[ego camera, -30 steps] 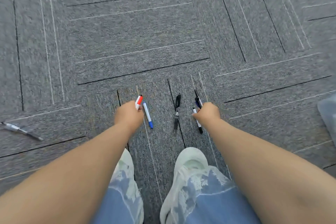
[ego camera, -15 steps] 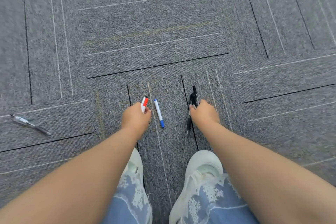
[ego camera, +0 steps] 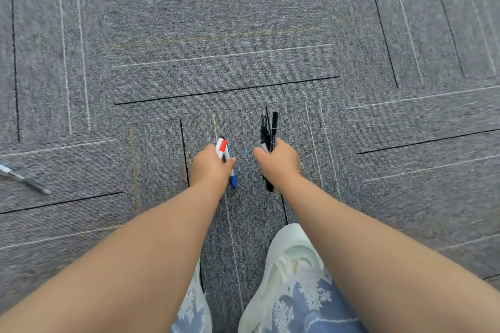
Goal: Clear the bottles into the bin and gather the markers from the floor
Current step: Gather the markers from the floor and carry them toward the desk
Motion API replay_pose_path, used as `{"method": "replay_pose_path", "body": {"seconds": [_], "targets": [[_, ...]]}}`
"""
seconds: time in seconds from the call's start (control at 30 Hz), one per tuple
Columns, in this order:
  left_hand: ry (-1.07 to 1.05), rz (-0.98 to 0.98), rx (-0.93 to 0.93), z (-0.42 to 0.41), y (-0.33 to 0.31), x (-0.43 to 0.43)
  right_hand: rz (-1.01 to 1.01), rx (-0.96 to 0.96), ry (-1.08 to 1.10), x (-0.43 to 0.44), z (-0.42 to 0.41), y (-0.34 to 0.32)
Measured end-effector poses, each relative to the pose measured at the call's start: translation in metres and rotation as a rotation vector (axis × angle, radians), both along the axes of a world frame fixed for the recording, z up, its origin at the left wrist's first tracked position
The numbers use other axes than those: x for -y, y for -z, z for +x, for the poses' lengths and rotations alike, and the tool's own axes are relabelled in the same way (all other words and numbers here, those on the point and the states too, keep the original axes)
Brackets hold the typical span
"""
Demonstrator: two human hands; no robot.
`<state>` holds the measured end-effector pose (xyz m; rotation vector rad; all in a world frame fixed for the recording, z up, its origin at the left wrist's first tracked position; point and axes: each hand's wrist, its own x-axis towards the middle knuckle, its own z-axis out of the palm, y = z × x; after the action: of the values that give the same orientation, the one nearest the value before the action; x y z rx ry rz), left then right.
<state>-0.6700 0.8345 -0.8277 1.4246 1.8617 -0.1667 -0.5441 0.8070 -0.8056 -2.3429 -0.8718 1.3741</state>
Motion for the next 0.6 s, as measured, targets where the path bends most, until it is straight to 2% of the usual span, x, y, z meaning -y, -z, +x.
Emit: {"method": "replay_pose_path", "body": {"seconds": [0.17,0.33,0.6], "targets": [[0.097,-0.014,-0.071,-0.003,0.003,-0.007,-0.014,0.022,-0.033,0.0,-0.009,0.007],[0.134,-0.023,-0.043,-0.023,-0.004,-0.008,0.007,0.022,-0.034,0.002,-0.014,0.002],[-0.151,0.028,-0.133,-0.131,-0.031,-0.013,-0.028,-0.066,-0.174,-0.005,-0.068,-0.01]]}}
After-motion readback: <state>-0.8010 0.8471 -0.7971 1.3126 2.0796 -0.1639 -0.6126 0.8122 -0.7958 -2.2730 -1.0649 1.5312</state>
